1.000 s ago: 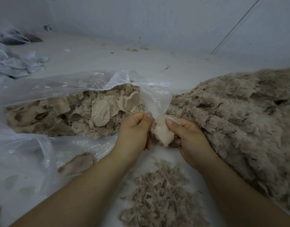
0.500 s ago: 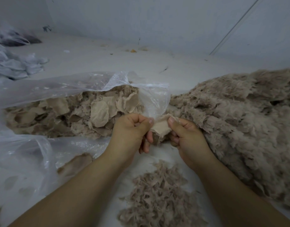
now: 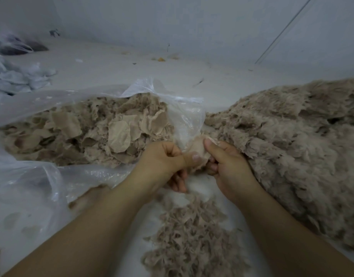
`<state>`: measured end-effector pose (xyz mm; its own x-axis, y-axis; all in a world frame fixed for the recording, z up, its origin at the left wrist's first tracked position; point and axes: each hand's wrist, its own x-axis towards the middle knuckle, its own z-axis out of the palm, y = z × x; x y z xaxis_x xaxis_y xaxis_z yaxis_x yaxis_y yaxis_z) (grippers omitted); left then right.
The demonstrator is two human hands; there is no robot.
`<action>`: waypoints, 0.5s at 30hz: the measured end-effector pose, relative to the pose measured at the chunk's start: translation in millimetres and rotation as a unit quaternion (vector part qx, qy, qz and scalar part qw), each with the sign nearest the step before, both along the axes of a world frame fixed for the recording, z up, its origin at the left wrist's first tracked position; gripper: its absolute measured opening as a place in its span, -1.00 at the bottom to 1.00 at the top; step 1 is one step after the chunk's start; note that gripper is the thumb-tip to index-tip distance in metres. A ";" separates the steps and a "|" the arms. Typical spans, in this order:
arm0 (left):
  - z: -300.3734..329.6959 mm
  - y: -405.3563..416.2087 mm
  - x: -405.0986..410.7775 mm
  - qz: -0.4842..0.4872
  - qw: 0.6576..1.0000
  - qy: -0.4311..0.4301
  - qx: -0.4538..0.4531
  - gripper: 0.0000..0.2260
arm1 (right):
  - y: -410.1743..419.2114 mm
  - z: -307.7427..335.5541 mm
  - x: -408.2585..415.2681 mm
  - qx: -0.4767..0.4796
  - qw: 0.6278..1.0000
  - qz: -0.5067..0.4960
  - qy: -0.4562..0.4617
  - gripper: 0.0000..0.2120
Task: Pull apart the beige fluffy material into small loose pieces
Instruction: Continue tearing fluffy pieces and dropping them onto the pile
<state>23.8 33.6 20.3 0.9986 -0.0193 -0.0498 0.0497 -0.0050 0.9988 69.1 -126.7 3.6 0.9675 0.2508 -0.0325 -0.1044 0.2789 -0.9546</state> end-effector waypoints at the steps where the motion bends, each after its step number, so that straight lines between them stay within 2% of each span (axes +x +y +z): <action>1: -2.1 -1.4 1.6 -0.002 1.000 0.000 -0.001 -0.66 | 0.4 0.5 -0.5 0.003 1.000 0.004 -0.003 -0.64; 2: -1.1 -4.6 0.5 -0.018 1.000 0.003 0.005 -0.71 | 0.4 0.5 -0.5 0.006 1.000 0.007 -0.003 -0.64; 4: -1.7 -9.5 -1.5 -0.066 0.998 -0.001 0.013 -0.92 | 0.3 -0.6 0.3 0.008 1.000 0.011 -0.004 -0.64; 6: -3.8 -10.9 -1.9 -0.071 0.997 -0.004 -0.001 -0.82 | -0.8 -1.0 1.2 0.014 1.000 0.017 -0.011 -0.66; 10: -1.8 -2.0 1.9 -0.017 0.998 -0.012 -0.060 -0.87 | -2.5 -1.6 3.5 0.043 0.999 0.023 -0.007 -0.71; 13: -0.6 1.1 2.3 0.003 0.998 -0.011 -0.065 -0.93 | -2.1 -3.6 5.9 0.046 0.999 0.010 0.016 -0.68; 15: -0.1 0.3 1.4 -0.002 0.999 -0.013 -0.051 -0.90 | -2.4 -3.4 6.0 0.033 0.999 0.016 0.006 -0.69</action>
<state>25.2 33.9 20.2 0.9994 -0.0276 -0.0207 0.0232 0.0960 0.9951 75.1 -129.0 0.2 0.9585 0.2837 -0.0276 -0.1265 0.3367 -0.9331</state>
